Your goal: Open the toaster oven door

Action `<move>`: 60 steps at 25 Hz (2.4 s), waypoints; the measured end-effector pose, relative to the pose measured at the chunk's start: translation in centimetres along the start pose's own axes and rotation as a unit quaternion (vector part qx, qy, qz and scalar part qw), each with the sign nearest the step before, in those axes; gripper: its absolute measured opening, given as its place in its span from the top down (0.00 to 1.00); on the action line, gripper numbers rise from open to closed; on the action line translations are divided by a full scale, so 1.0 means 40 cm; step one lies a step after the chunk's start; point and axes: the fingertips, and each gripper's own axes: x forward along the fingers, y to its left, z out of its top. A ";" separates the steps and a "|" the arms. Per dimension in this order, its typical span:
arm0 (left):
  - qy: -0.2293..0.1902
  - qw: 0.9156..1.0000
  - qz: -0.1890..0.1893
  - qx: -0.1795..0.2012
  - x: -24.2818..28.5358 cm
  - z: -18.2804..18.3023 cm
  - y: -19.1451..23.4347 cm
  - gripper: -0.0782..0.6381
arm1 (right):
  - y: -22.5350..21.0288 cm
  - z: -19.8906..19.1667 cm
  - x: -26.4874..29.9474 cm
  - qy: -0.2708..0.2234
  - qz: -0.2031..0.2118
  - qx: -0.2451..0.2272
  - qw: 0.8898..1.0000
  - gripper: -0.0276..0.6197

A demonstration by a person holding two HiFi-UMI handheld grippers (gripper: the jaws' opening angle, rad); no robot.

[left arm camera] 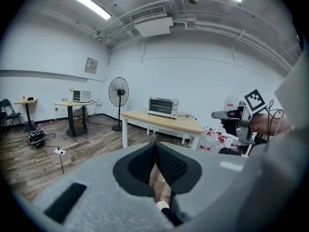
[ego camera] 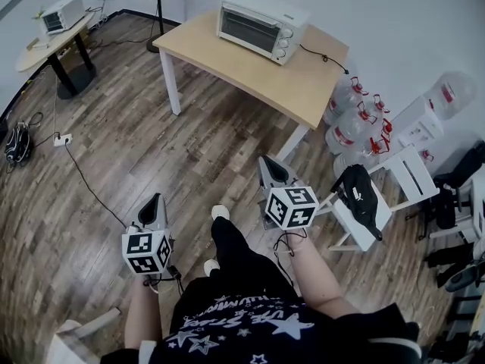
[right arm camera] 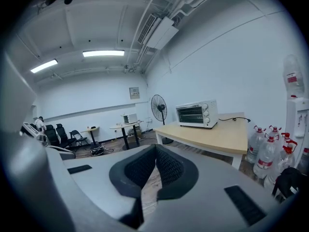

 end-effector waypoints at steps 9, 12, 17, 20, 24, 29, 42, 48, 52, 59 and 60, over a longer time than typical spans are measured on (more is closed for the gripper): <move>0.004 1.000 0.007 0.004 0.135 0.048 0.072 0.87 | -0.056 0.024 0.173 0.004 0.002 0.020 1.000 0.58; 0.005 1.000 0.010 0.006 0.210 0.080 0.109 0.87 | -0.092 0.045 0.258 0.005 -0.003 0.026 1.000 0.55; 0.003 1.000 0.014 0.008 0.357 0.156 0.167 0.87 | -0.165 0.092 0.410 0.008 -0.012 0.033 0.999 0.54; 0.001 1.000 0.012 0.009 0.449 0.207 0.195 0.87 | -0.211 0.128 0.503 0.007 -0.018 0.041 0.999 0.54; 0.000 1.000 0.006 0.012 0.576 0.279 0.223 0.87 | -0.277 0.183 0.620 0.007 -0.024 0.047 0.999 0.54; -0.011 1.000 0.001 0.021 0.745 0.373 0.244 0.87 | -0.377 0.246 0.759 -0.002 -0.028 0.066 0.997 0.54; -0.020 0.998 -0.022 0.048 1.031 0.542 0.259 0.87 | -0.551 0.351 0.956 -0.010 -0.044 0.108 0.993 0.54; -0.030 0.995 -0.062 0.071 1.178 0.622 0.252 0.87 | -0.637 0.396 0.998 -0.020 -0.082 0.128 0.988 0.54; -0.029 0.992 -0.096 0.077 1.300 0.669 0.262 0.87 | -0.687 0.424 1.041 -0.027 -0.114 0.144 0.983 0.54; -0.019 0.981 -0.169 0.093 1.522 0.763 0.273 0.87 | -0.752 0.480 1.105 -0.041 -0.174 0.198 0.964 0.54; -0.017 0.979 -0.179 0.097 1.550 0.778 0.273 0.87 | -0.762 0.491 1.113 -0.042 -0.184 0.202 0.961 0.55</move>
